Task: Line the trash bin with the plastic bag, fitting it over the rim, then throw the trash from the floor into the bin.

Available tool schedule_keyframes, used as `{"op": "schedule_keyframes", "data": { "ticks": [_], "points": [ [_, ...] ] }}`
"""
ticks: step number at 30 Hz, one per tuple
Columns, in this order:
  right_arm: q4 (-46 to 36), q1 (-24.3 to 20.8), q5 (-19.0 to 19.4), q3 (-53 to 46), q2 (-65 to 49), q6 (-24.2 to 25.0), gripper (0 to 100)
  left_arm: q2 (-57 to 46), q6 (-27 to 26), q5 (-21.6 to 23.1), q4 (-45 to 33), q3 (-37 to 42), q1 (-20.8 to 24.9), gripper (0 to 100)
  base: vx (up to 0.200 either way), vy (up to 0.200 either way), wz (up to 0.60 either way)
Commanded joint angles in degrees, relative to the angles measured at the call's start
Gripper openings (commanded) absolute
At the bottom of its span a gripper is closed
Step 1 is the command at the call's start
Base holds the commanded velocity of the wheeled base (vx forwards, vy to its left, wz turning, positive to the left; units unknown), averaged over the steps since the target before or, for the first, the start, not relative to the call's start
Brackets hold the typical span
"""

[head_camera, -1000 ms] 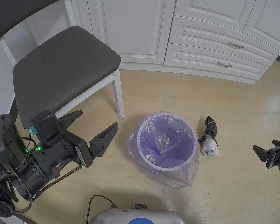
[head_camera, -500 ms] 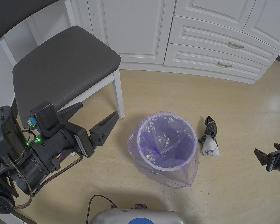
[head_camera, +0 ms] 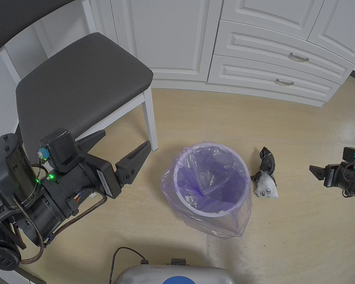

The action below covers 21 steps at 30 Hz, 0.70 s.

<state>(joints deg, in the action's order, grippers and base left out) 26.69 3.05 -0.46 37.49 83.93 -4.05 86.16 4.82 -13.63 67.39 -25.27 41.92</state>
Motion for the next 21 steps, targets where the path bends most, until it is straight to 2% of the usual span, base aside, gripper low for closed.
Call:
{"op": "schedule_keyframes", "data": {
  "ticks": [1,6,7,13,21],
  "points": [
    [-0.1,0.6,0.1,11.0,17.3,1.0,100,1.0,0.0,-0.1,0.3,0.0,-1.2,100,0.0,0.0,0.0],
    [-0.1,0.7,0.7,18.0,24.3,4.0,100,2.2,-0.1,-0.2,0.6,0.0,-1.5,100,0.0,0.0,0.0],
    [-0.5,0.7,0.5,23.7,29.8,5.6,100,3.0,-0.1,-0.3,0.8,-0.1,-1.8,100,0.0,0.0,0.0],
    [-0.9,0.7,0.2,36.3,44.5,9.7,100,3.7,-0.1,-0.1,0.8,-0.2,-3.3,100,0.0,0.0,0.0],
    [-0.3,0.5,0.7,38.2,48.3,9.7,100,3.7,-0.2,-0.3,0.5,-1.0,-3.3,100,0.0,0.0,0.0]
  ]
}}
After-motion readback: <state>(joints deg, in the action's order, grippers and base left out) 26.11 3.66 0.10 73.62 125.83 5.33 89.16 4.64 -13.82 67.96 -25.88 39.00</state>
